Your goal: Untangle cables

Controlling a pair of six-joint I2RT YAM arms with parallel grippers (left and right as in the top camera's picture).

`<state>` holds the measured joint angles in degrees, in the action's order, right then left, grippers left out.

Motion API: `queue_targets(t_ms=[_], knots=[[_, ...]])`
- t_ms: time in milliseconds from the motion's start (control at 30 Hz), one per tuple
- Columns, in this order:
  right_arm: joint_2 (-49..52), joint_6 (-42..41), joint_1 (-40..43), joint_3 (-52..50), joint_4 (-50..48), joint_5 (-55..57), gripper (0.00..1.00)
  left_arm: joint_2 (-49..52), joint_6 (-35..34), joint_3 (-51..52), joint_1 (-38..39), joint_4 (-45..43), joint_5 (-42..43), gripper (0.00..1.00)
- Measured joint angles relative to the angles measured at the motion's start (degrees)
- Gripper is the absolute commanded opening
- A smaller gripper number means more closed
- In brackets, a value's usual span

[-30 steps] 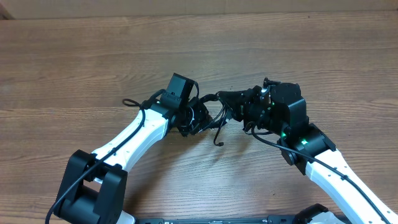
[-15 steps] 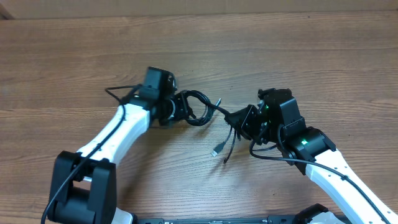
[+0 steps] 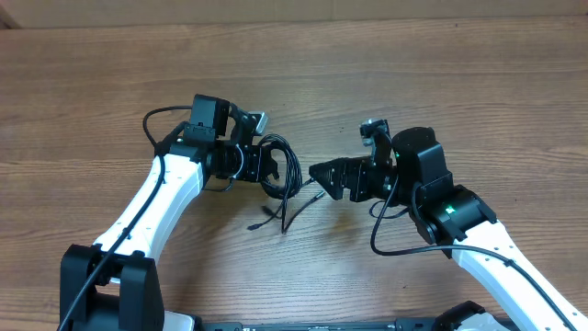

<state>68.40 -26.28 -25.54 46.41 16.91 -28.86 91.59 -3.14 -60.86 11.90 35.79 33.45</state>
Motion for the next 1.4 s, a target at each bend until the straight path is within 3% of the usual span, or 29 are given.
queue_targets(t_ms=[300,533,567,600,633,667,700,767,867,1033,1167,1400], knots=[[5.62,2.93,-2.91,0.04,-5.03,-4.15,0.60,0.00,5.70,0.00,2.45,-1.09,4.39,0.04],[8.90,2.51,-6.25,0.09,-6.88,-2.05,0.15,0.00,6.36,0.00,4.59,-1.07,4.72,0.04],[9.05,1.73,-6.21,0.09,-6.97,-1.38,0.06,0.00,6.32,0.00,4.63,-1.07,4.57,0.06],[9.09,0.92,-6.08,0.09,-6.97,-0.81,0.04,0.00,6.32,0.00,4.63,-1.16,4.22,0.15],[9.09,-0.44,-6.01,0.09,-7.26,-0.26,0.04,0.00,6.19,-0.04,4.61,-1.18,3.67,0.49],[9.14,-1.64,-5.95,0.09,-7.74,0.17,0.04,-0.09,4.76,-0.17,4.57,-1.22,2.01,0.57],[9.14,-2.95,-5.81,0.09,-7.91,0.44,0.04,-0.15,3.67,-0.35,4.35,-0.96,0.83,0.72],[9.14,-6.25,-5.01,0.09,-8.26,1.07,0.04,-0.20,-0.33,-1.03,2.99,1.75,-1.44,0.77],[9.14,-8.94,-4.35,0.09,-8.50,2.38,0.04,-0.20,-5.55,-4.20,-0.72,6.69,-1.51,0.97],[9.14,-12.44,-4.17,0.09,-8.81,6.45,0.04,-0.22,-13.81,-12.35,-6.69,11.34,3.13,1.00],[9.14,-13.60,-4.17,0.09,-11.28,8.17,0.04,-0.52,-23.56,-13.68,-8.70,13.66,7.37,0.89],[9.14,-14.23,-4.17,0.09,-12.66,8.90,0.04,-0.52,-34.62,-12.28,-6.69,16.46,10.78,0.85]])
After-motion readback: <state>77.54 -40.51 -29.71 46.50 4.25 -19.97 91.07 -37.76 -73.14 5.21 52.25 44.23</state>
